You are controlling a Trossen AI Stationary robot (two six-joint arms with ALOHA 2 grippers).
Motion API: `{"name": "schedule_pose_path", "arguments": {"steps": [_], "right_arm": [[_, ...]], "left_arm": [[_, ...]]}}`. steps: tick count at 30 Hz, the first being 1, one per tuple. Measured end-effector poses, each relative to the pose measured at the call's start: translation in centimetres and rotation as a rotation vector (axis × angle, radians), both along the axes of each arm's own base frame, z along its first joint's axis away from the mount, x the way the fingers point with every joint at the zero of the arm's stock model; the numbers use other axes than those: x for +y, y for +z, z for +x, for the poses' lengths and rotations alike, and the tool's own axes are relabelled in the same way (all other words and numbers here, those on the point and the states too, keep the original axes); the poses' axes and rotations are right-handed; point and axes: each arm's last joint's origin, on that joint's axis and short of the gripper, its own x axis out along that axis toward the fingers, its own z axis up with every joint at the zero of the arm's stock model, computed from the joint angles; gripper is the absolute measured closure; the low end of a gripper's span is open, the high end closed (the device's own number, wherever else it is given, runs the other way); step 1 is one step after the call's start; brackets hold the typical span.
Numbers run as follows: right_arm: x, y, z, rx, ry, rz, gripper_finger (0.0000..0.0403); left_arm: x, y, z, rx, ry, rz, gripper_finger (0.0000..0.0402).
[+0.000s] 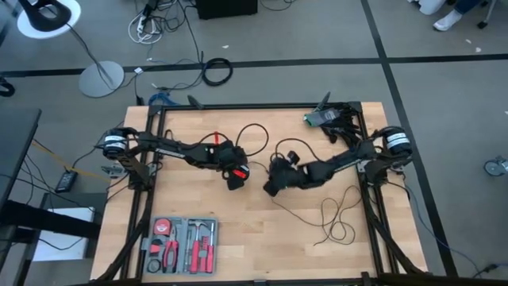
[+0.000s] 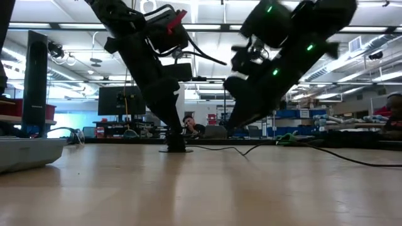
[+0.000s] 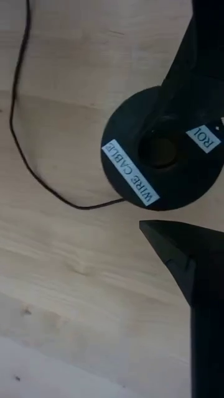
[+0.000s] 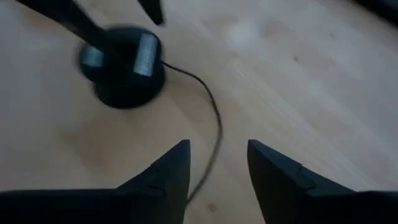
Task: Coil cords
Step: Uncoil the black wire from the spool
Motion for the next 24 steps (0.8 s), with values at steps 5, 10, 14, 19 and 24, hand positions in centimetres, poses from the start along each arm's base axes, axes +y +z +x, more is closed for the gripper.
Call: {"name": "schedule_pose_path", "arguments": {"steps": [5, 10, 14, 19, 24], "right_arm": [[-2.5, -2.0, 1.2, 0.022, 0.043, 0.083, 0.0232], [-4.1, -3.6, 1.8, 0.027, 0.041, 0.104, 0.0233], [-4.6, -4.1, 2.0, 0.034, 0.063, 0.132, 0.0241], [-4.3, -4.2, 1.6, 0.087, 0.074, 0.148, 0.0333], [-3.0, -3.4, 1.2, 0.105, 0.102, 0.145, 0.0390]], "left_arm": [[0.0, 0.0, 0.1, -0.003, 0.000, 0.003, 0.0172], [0.0, -0.1, -0.1, 0.017, 0.001, 0.003, 0.0172], [0.1, -0.1, -0.1, 0.019, 0.009, 0.017, 0.0172], [0.3, -0.2, -0.2, 0.028, 0.020, 0.025, 0.0172], [0.5, -0.2, -0.3, 0.030, 0.028, 0.024, 0.0172]]}}
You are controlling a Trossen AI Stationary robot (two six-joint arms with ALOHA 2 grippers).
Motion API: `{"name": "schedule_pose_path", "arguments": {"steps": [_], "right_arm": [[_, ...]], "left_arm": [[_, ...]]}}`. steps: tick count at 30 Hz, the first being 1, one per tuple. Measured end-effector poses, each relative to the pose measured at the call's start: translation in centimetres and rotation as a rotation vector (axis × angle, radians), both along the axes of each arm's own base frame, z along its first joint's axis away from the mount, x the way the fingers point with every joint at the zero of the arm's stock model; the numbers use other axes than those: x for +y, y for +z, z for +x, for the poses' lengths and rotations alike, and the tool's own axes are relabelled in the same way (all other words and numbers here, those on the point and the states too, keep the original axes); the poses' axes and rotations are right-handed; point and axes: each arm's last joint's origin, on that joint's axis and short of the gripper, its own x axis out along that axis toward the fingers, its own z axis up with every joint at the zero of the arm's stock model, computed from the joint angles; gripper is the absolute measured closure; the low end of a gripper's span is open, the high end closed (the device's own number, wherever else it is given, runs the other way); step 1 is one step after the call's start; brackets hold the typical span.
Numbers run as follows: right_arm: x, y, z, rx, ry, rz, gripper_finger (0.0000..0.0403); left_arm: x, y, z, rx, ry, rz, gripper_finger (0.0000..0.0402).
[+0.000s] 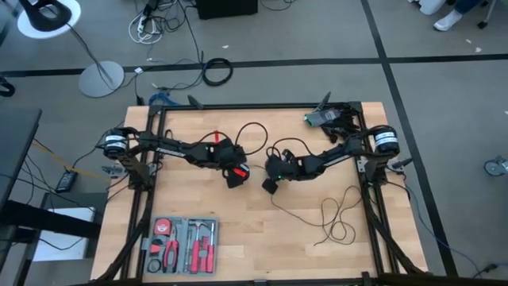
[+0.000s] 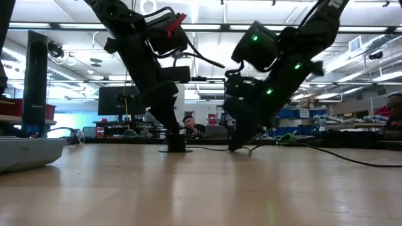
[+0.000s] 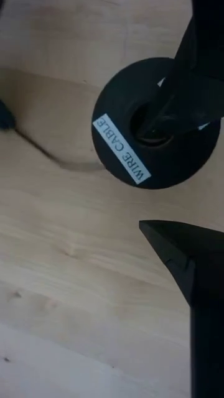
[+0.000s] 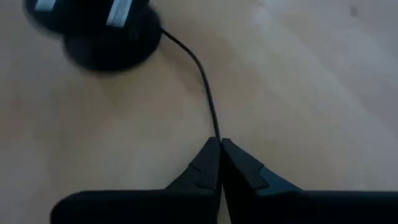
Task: Coil cords
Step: Uncoil the black wire from the spool
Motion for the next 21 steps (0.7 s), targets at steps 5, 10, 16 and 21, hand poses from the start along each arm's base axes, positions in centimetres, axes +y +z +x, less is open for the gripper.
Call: {"name": "schedule_pose_path", "arguments": {"steps": [5, 10, 16, 21], "right_arm": [[2.0, 1.3, -1.4, 0.070, 0.045, 0.031, 0.0399], [4.4, 2.7, -3.4, 0.127, 0.020, 0.054, 0.0401], [8.5, 4.2, -6.0, 0.152, 0.038, 0.125, 0.0402], [11.8, 5.2, -8.8, 0.172, 0.003, 0.193, 0.0402]], "left_arm": [[0.0, 0.0, 0.0, -0.001, -0.001, -0.002, 0.0172], [0.0, 0.0, 0.0, -0.001, 0.001, -0.007, 0.0172], [0.0, 0.0, -0.1, 0.006, 0.004, -0.009, 0.0172], [0.0, -0.1, -0.2, 0.017, 0.004, -0.011, 0.0172]]}}
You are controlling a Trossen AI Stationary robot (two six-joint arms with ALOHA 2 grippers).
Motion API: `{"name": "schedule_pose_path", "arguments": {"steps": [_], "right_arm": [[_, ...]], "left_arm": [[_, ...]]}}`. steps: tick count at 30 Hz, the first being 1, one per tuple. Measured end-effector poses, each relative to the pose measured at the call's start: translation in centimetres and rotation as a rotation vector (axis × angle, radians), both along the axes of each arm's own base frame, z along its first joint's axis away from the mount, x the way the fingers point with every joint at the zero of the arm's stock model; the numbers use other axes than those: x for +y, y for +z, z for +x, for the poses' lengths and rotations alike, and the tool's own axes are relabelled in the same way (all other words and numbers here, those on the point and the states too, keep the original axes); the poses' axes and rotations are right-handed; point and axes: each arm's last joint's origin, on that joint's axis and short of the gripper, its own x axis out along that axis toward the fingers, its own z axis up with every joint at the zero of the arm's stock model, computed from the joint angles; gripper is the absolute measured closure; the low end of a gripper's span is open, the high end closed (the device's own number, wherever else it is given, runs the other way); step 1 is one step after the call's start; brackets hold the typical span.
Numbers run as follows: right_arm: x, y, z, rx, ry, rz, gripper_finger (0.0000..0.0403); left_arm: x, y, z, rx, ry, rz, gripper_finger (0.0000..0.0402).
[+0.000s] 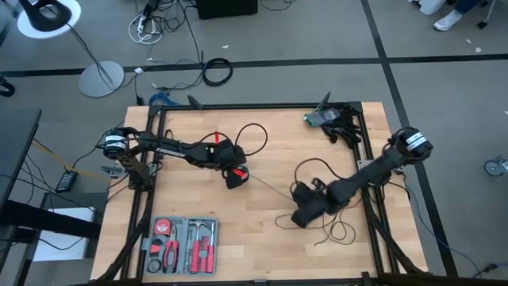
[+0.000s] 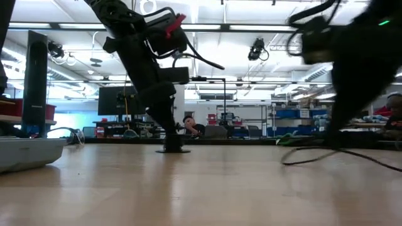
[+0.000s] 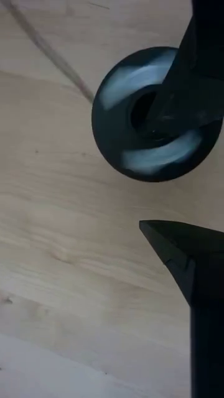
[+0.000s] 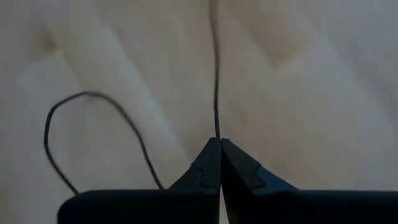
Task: Coil cords
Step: Uncoil the black wire from the spool
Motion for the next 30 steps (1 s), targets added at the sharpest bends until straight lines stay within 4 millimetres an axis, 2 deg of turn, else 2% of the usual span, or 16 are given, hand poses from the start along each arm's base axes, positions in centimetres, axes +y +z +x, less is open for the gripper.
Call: {"name": "schedule_pose_path", "arguments": {"steps": [8, 13, 15, 19, 24, 27, 30], "right_arm": [[3.8, 0.7, -5.5, 0.088, -0.138, 0.061, 0.0403], [4.7, 0.7, -9.0, 0.265, -0.288, 0.072, 0.0403], [4.9, 0.6, -9.8, 0.308, -0.335, 0.080, 0.0403], [5.2, 0.7, -9.3, 0.166, -0.352, 0.080, 0.0392], [5.2, 1.0, -7.6, -0.085, -0.256, 0.001, 0.0347], [4.4, 1.4, -6.2, -0.214, -0.232, -0.107, 0.0313], [3.1, 1.6, -4.3, -0.254, -0.205, -0.183, 0.0280]], "left_arm": [[0.0, -0.1, -0.2, 0.027, 0.006, 0.011, 0.0172], [0.0, -0.1, -0.2, 0.027, 0.007, 0.012, 0.0172], [0.0, -0.1, -0.2, 0.028, 0.008, 0.013, 0.0172], [0.0, -0.1, -0.2, 0.027, 0.009, 0.013, 0.0172], [0.0, -0.1, -0.2, 0.026, 0.008, 0.013, 0.0172], [0.0, -0.1, -0.2, 0.026, 0.009, 0.013, 0.0172], [0.0, -0.1, -0.2, 0.024, 0.009, 0.014, 0.0172]]}}
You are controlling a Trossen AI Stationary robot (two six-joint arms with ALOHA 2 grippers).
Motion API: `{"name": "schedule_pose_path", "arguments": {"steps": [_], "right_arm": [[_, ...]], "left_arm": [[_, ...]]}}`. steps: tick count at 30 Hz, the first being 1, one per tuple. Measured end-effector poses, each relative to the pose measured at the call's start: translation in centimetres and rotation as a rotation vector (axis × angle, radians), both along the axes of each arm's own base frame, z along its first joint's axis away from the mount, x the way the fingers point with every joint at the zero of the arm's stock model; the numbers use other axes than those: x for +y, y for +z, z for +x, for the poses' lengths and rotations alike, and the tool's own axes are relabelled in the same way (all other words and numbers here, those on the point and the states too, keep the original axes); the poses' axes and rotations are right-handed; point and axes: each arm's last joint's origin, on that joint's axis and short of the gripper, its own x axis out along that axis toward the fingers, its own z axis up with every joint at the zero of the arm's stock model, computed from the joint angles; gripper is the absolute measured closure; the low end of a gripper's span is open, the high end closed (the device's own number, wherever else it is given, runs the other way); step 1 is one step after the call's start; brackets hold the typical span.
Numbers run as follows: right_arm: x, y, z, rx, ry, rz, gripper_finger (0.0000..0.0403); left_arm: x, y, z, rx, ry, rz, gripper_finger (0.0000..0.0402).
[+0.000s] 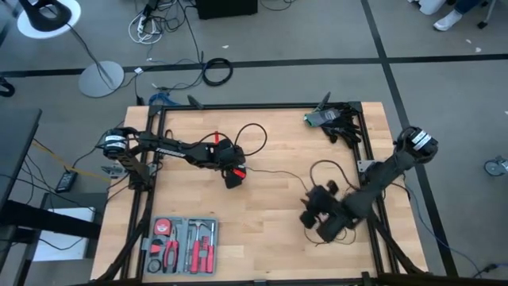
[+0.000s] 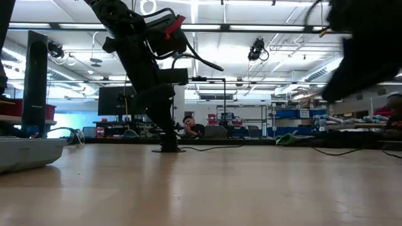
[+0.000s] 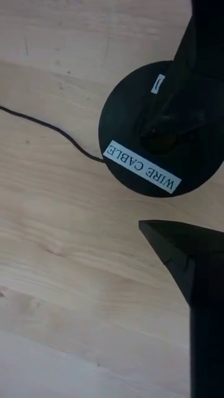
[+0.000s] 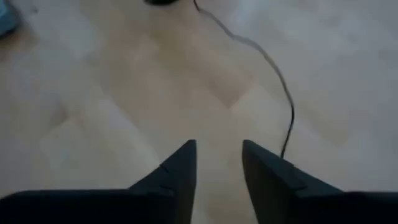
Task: Coil cords
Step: Uncoil the black wire from the spool
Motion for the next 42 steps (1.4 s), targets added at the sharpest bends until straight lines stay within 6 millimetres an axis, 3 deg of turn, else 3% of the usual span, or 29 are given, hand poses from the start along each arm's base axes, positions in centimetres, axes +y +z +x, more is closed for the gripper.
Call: {"name": "schedule_pose_path", "arguments": {"steps": [6, 12, 18, 22, 29, 33, 35, 42], "right_arm": [[-4.2, 0.6, 4.7, 0.022, 0.069, -0.128, 0.0228], [-9.8, 0.5, 9.5, 0.044, 0.259, -0.152, 0.0228], [-13.6, -3.1, 13.6, 0.026, 0.503, -0.219, 0.0245], [-15.3, -5.4, 14.9, -0.007, 0.499, -0.241, 0.0248], [-16.9, -7.7, 15.1, 0.029, 0.448, -0.152, 0.0264], [-16.9, -7.7, 14.6, 0.068, 0.424, -0.067, 0.0362], [-16.2, -7.3, 14.0, 0.116, 0.422, -0.044, 0.0388], [-11.2, -4.7, 9.7, 0.338, 0.412, 0.059, 0.0398]], "left_arm": [[0.0, 0.1, 0.2, -0.022, 0.000, 0.002, 0.0172], [0.0, 0.1, 0.2, -0.019, 0.000, 0.001, 0.0172], [0.0, 0.1, 0.2, -0.019, 0.000, 0.000, 0.0172], [0.0, 0.1, 0.2, -0.021, -0.008, -0.013, 0.0172], [0.0, 0.1, 0.2, -0.026, -0.010, -0.016, 0.0172], [0.0, 0.1, 0.2, -0.026, -0.010, -0.016, 0.0172], [0.0, 0.1, 0.2, -0.026, -0.010, -0.016, 0.0172], [-0.1, 0.2, 0.3, -0.035, -0.018, -0.020, 0.0172]]}}
